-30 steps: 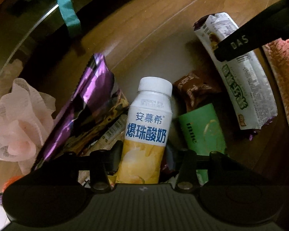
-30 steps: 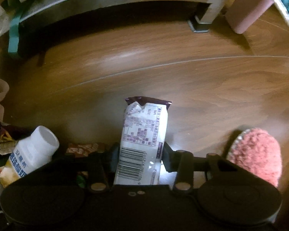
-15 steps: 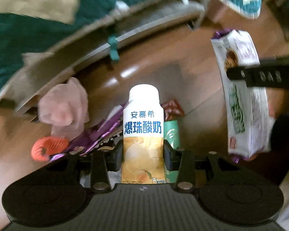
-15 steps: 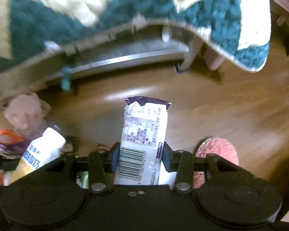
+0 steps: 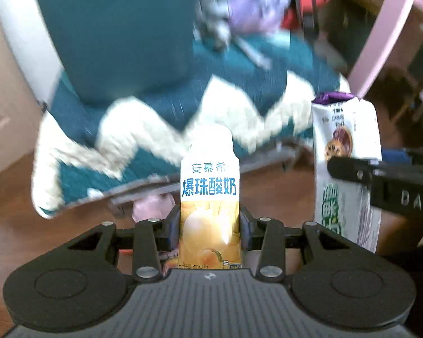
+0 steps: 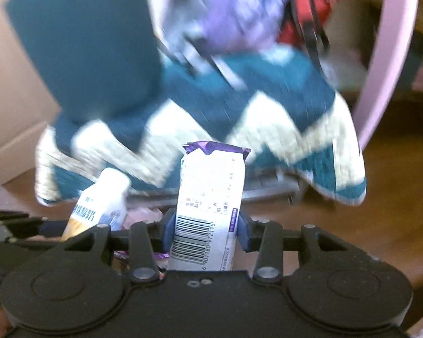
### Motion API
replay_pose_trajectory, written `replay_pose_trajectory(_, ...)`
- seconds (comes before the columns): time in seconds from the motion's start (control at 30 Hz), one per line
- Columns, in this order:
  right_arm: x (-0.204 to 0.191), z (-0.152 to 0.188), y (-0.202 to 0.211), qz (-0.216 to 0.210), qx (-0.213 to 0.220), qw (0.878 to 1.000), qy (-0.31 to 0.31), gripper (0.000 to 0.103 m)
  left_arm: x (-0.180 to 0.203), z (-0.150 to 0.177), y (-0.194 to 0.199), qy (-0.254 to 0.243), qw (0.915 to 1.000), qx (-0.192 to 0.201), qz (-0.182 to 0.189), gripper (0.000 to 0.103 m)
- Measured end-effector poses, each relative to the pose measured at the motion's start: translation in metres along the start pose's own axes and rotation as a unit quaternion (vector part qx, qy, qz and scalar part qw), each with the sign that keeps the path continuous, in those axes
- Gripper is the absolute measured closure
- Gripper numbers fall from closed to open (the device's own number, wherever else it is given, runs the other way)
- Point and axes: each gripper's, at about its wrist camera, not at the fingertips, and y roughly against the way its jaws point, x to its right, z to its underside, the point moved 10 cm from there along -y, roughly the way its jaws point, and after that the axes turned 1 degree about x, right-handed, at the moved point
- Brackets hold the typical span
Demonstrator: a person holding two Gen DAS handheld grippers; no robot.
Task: Collect trash
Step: 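Lift the yogurt bottle with left while right carries the snack bar toward the teal wastebasket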
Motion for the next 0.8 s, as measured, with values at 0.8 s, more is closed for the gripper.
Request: replay_pose_trajectory(0.8, -0.106, -0.268, 0.176, -0.057, 0.246, 0.961, 0.116, 0.061, -0.075, -0.212, 0.213, 0.041, 0.9793, 0.189, -0.061, 0.063)
